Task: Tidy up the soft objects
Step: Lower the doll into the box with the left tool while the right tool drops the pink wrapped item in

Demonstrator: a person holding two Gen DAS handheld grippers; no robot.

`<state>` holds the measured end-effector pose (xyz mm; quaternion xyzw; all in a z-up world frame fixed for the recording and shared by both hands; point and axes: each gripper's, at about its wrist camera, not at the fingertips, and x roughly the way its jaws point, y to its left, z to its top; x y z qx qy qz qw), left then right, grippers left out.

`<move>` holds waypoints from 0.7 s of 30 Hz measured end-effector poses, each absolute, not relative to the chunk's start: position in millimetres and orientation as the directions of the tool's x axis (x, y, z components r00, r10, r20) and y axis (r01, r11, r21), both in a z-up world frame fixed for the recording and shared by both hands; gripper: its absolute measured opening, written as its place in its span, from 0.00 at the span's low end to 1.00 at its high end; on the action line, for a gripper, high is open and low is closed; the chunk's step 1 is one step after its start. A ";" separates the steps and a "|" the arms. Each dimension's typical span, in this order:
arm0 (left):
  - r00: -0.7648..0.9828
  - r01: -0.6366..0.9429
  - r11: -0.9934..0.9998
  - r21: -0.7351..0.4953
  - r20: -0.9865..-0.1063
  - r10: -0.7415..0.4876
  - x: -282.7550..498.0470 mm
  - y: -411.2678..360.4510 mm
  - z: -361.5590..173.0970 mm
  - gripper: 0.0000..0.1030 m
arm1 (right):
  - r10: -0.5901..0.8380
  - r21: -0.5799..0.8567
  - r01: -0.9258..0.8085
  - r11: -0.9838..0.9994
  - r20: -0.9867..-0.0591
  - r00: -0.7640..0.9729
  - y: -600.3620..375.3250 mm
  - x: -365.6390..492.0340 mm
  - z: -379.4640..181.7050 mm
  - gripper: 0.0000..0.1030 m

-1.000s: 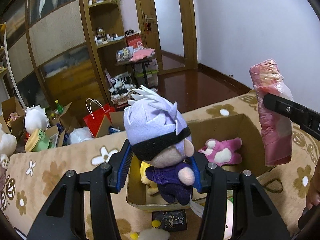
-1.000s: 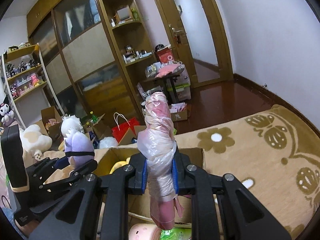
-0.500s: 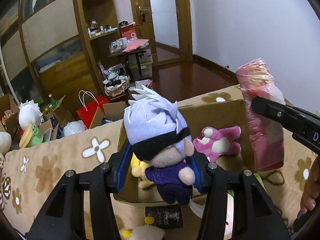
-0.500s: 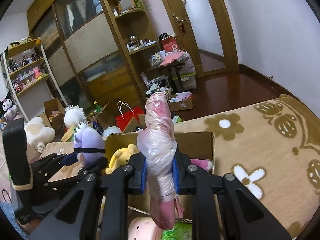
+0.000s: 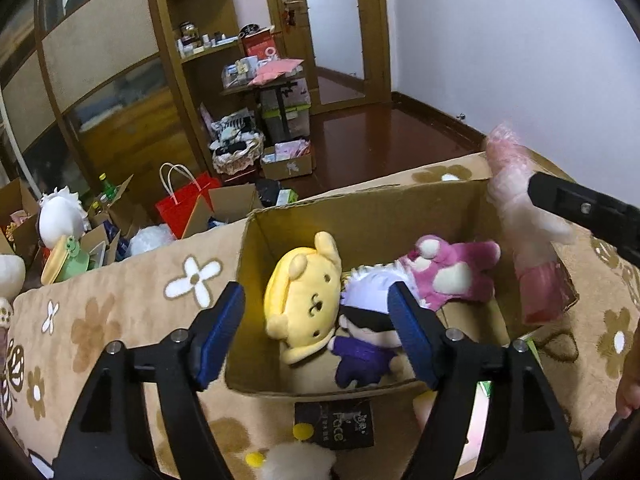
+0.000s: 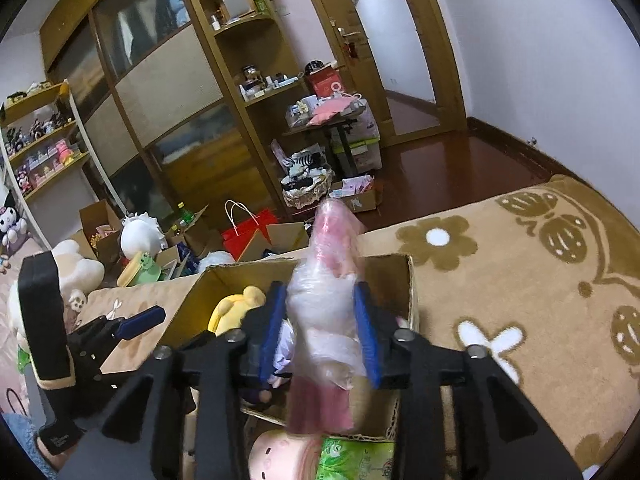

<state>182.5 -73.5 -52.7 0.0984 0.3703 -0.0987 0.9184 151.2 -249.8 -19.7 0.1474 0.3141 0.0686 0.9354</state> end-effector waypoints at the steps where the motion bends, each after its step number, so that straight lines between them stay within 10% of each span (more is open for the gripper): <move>1: 0.707 0.250 0.962 0.106 -0.699 -0.106 182.2 -72.2 -51.7 0.82 | 0.225 0.324 -0.037 0.945 -0.566 0.793 -250.5 150.0 -18.7 0.49; 10: 0.724 0.210 0.968 0.135 -0.687 -0.062 166.3 -56.2 -37.7 0.96 | 0.220 0.342 -0.022 0.939 -0.552 0.804 -257.5 129.7 0.0 0.96; 21: 0.742 0.156 0.970 0.186 -0.670 0.010 127.7 -35.4 -9.5 0.99 | 0.171 0.307 0.010 0.952 -0.557 0.813 -258.6 93.4 23.6 1.00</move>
